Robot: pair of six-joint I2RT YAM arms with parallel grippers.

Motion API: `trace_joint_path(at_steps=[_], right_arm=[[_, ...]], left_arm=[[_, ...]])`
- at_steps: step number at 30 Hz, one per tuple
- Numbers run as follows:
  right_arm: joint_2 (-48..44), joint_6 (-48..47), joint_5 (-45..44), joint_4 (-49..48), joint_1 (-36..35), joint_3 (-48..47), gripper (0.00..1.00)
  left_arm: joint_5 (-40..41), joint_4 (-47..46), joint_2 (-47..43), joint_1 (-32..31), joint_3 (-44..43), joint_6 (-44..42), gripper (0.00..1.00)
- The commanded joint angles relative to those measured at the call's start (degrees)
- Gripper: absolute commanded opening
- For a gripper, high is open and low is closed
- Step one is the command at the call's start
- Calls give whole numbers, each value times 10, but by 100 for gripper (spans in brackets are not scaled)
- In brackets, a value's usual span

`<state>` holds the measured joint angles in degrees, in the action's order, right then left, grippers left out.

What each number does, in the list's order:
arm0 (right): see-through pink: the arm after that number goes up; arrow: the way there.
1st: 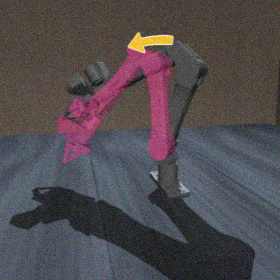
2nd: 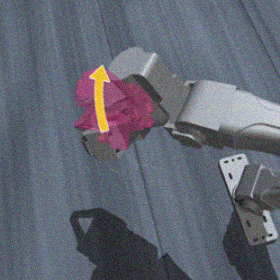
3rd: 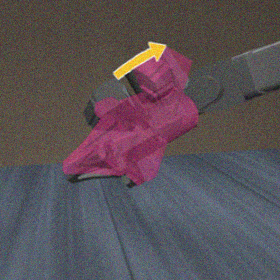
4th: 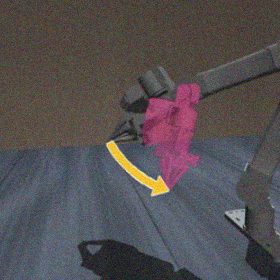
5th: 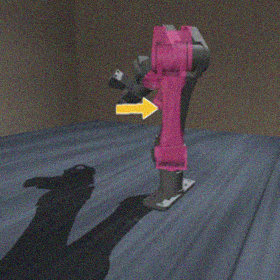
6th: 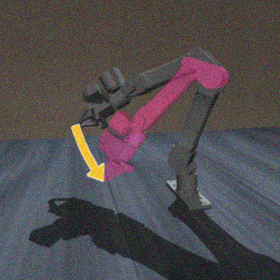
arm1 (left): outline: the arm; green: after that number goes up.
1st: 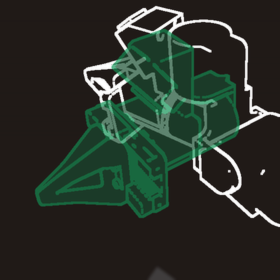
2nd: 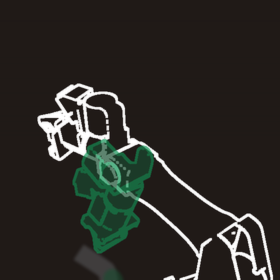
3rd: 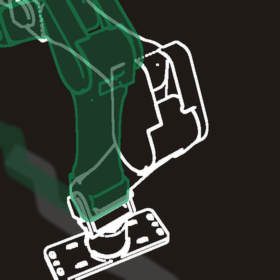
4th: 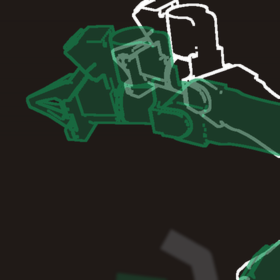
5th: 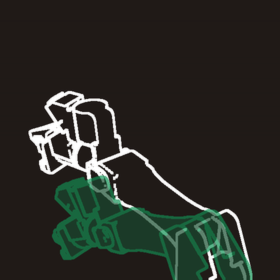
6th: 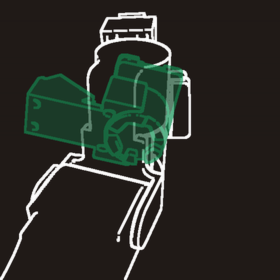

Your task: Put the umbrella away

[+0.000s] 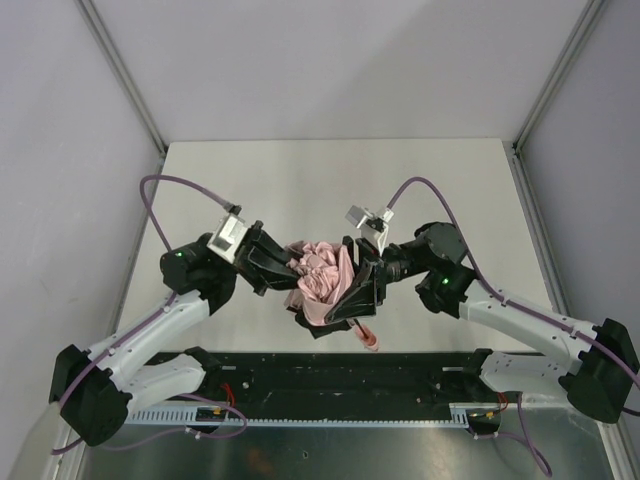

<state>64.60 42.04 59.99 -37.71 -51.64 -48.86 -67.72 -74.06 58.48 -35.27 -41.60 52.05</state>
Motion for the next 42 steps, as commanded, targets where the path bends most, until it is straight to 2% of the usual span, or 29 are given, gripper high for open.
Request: trace_joint_path(at_steps=[1,4,6,9,10,13,16,18,20,23,24,26,29,32,36,39,42], right_arm=[[5,12,-27,-5,-6,-5,38],[-1,19,-24,-13,-8,-5,9],[-9,13,-23,-7,-7,-5,2],[-35,-22,-40,64,6,-4,0],[-45,-34,-44,88,15,-4,0],[-76,-59,-52,149,50,-1,0],[-103,-82,-52,212,108,0,0],[-113,-100,-54,255,153,0,0],[-116,-123,-70,299,199,-3,0],[-98,-211,-181,448,241,-45,0],[-84,-243,-246,502,242,-65,0],[-50,-289,-394,570,239,-103,0],[14,-349,-594,612,227,-158,0],[87,-426,-789,605,189,-207,0],[200,-574,-991,518,119,-221,0],[283,-656,-1056,453,73,-220,0],[360,-701,-1086,405,16,-218,0]], left_arm=[[86,-33,-1,-8,-9,-43,0],[88,-32,-2,-7,-3,-48,0],[86,-27,-2,-4,-2,-50,0],[86,-21,-7,17,4,-43,4],[88,-16,-10,29,6,-36,11],[89,-11,-17,83,21,8,44],[86,-11,-34,144,52,46,69],[92,1,-57,186,82,61,82],[101,50,-79,226,105,59,86],[144,213,-110,271,121,25,87],[162,275,-118,280,120,8,88],[169,341,-124,285,116,-21,88],[196,459,-124,287,88,-63,90],[254,570,-119,285,63,-75,89],[329,688,-114,282,45,-61,85],[375,746,-118,282,55,-25,82],[404,757,-118,279,99,46,82]])
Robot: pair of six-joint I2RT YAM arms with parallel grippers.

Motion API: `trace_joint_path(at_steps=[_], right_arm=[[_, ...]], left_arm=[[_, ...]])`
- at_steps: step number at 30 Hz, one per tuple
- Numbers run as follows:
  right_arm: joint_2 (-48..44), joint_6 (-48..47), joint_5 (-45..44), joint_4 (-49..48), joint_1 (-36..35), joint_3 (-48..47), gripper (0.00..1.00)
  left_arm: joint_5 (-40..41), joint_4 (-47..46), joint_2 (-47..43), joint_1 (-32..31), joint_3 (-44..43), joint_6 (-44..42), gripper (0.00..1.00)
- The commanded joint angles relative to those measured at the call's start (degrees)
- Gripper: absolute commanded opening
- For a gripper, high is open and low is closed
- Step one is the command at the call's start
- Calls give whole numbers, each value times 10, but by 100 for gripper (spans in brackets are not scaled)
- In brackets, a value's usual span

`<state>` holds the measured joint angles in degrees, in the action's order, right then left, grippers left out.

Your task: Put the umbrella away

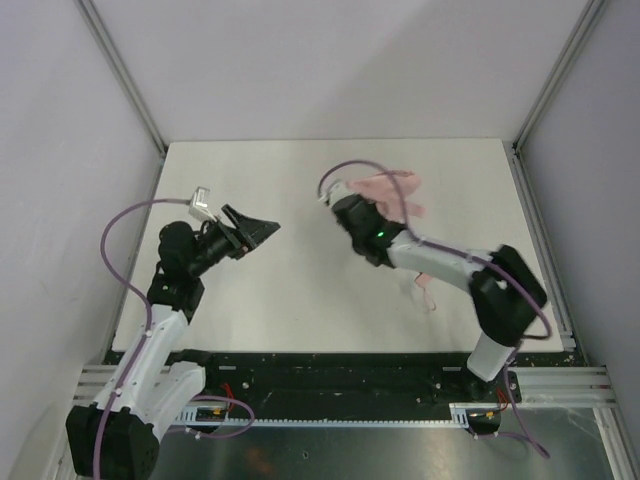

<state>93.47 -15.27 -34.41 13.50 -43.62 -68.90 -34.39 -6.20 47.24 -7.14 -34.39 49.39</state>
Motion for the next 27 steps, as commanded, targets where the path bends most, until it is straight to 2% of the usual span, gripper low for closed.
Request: trace_joint_path(at_steps=[1,5,9,11,17,20,24,27], right_arm=[[92,-128,-143,-116,-82,-18,0],[148,-79,-92,-94,-137,-15,0],[176,-20,3,-50,-164,1,0],[182,4,63,-37,-167,13,0],[195,36,210,-12,-168,43,0],[192,54,268,-21,-158,64,0],[171,92,323,-63,-119,104,0],[141,115,347,-94,-93,133,0]], left_arm=[[76,79,-3,-3,43,96,82],[74,80,33,-4,99,186,82],[51,79,83,-4,122,225,74],[49,79,99,-4,136,250,73],[91,69,87,-7,181,320,86],[109,24,69,-8,210,374,88],[127,-15,35,-7,242,404,75],[130,-18,27,-7,255,402,72]])
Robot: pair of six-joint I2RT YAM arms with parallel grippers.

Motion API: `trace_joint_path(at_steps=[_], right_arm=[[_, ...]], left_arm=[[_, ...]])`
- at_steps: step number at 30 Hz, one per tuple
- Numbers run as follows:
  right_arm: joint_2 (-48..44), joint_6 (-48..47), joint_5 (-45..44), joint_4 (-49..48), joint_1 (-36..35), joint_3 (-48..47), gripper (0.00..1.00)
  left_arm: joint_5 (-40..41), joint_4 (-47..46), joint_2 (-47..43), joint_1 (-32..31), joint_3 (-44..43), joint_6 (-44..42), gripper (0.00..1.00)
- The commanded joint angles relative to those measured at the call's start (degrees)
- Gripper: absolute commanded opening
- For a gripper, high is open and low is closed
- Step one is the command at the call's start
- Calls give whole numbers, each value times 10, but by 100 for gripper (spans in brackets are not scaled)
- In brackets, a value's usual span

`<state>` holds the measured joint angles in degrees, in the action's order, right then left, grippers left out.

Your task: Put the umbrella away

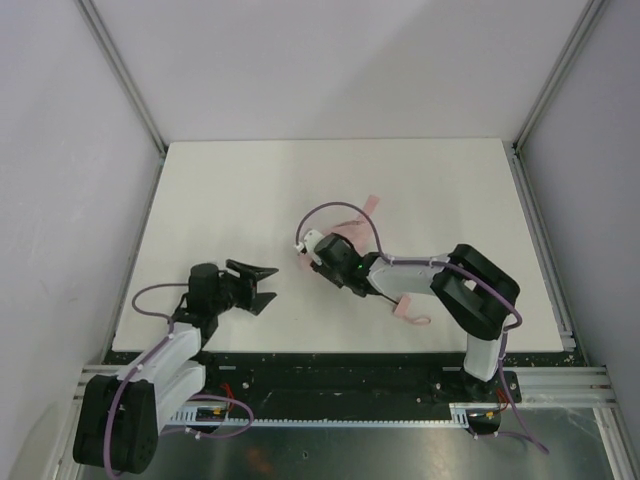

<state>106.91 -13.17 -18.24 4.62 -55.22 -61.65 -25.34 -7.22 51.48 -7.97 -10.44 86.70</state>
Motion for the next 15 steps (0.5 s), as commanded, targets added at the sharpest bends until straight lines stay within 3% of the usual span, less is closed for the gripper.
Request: trace_joint_path(at_steps=[1,8,15], right_arm=[[-1,94,194,-11,30,67,0],[-4,63,198,-20,25,73,0],[-1,62,207,-24,26,72,0]], left_arm=[[39,-10,-14,1,17,29,73],[4,-32,89,-39,-75,-39,93],[19,-112,237,-135,-147,-10,98]])
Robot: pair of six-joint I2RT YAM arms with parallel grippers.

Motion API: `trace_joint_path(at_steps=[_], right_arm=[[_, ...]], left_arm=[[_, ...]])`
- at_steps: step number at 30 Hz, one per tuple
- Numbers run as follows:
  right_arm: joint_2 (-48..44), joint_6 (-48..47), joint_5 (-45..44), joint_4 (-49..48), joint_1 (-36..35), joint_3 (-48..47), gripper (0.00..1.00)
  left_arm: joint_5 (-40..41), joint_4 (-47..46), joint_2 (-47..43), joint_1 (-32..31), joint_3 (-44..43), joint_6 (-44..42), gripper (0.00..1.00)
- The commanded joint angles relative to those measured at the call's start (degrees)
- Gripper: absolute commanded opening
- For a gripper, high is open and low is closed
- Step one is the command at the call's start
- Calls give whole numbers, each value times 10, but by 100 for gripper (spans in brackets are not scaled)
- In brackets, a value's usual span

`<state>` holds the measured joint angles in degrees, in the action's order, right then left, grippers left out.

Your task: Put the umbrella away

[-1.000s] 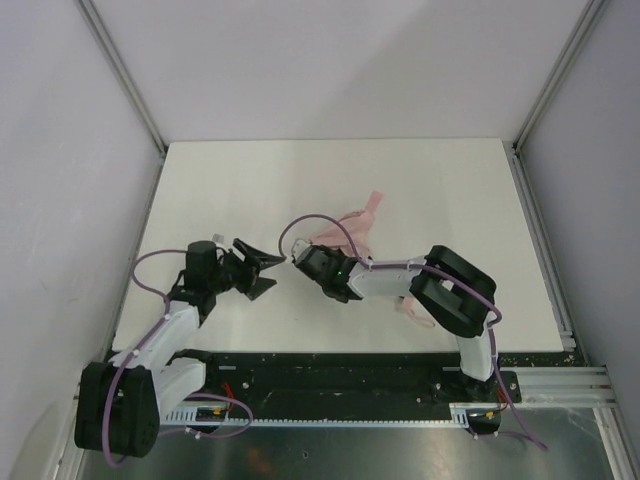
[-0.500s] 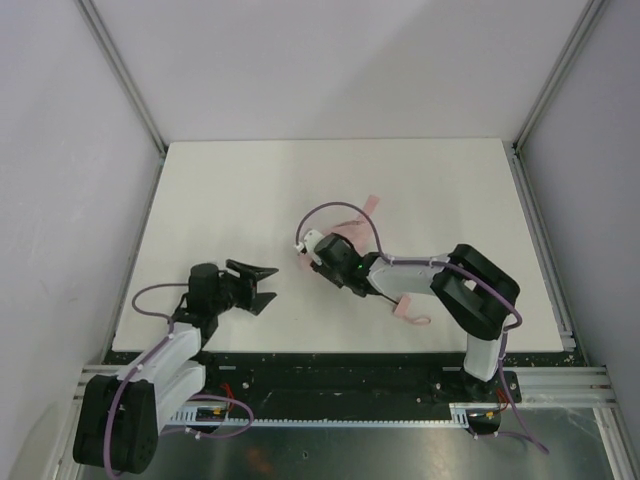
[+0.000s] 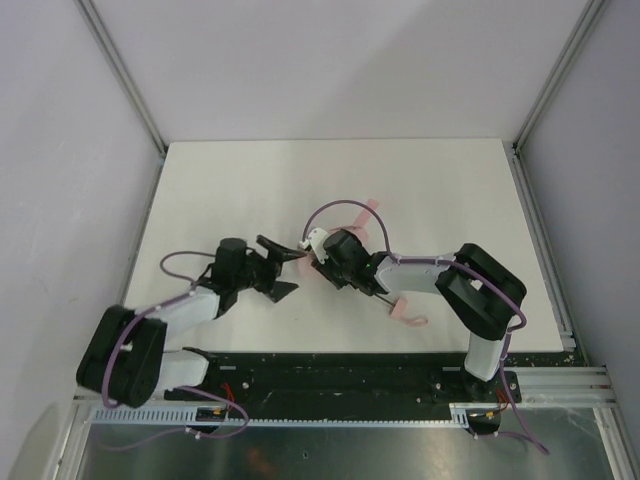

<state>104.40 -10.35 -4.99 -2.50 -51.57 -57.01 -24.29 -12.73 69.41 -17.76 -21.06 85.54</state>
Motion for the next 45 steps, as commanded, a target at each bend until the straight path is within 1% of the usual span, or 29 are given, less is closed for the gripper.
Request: trace_joint_path(at_steps=[1,4,7,12,18,19,21,27,30,32,33,34,37,39,40,41,43,45], right_arm=[[24,33,77,47,-11,26,0],[22,30,81,44,-13,26,0],[15,25,86,45,-15,25,0],[8,10,110,49,-20,25,0],[0,-12,137,53,-35,25,0],[-1,-14,146,54,-35,25,0],[-2,-17,160,55,-37,25,0],[-5,-25,182,64,-33,20,0],[-13,-21,181,65,-27,20,0],[-18,-13,168,69,-24,13,1],[-21,-5,153,77,-23,6,6],[-26,5,132,86,-21,0,18],[-57,37,86,115,-21,-11,56],[-94,57,64,137,-25,-14,72],[-114,64,57,154,-29,-16,77],[-134,69,45,170,-34,-19,81],[-176,72,22,197,-49,-22,85],[-203,64,-6,208,-74,-23,87]], left_arm=[[16,-64,76,-48,-50,2,98],[36,-76,122,-70,-73,5,98],[85,-80,166,-77,-81,3,98],[152,-103,244,-71,-97,-32,91],[200,-118,284,-65,-108,-70,74],[203,-119,287,-65,-111,-78,70],[213,-119,290,-66,-113,-91,59],[222,-116,302,-66,-112,-137,17],[206,-106,301,-66,-109,-155,6],[202,-93,292,-67,-101,-157,1],[201,-88,286,-68,-97,-156,1],[201,-81,280,-69,-93,-154,0],[199,-59,265,-69,-86,-147,0],[194,-44,260,-70,-85,-143,0],[192,-32,259,-70,-88,-141,0],[188,-19,259,-70,-90,-137,0],[180,5,257,-71,-95,-122,0],[174,61,256,-71,-113,-109,0]])
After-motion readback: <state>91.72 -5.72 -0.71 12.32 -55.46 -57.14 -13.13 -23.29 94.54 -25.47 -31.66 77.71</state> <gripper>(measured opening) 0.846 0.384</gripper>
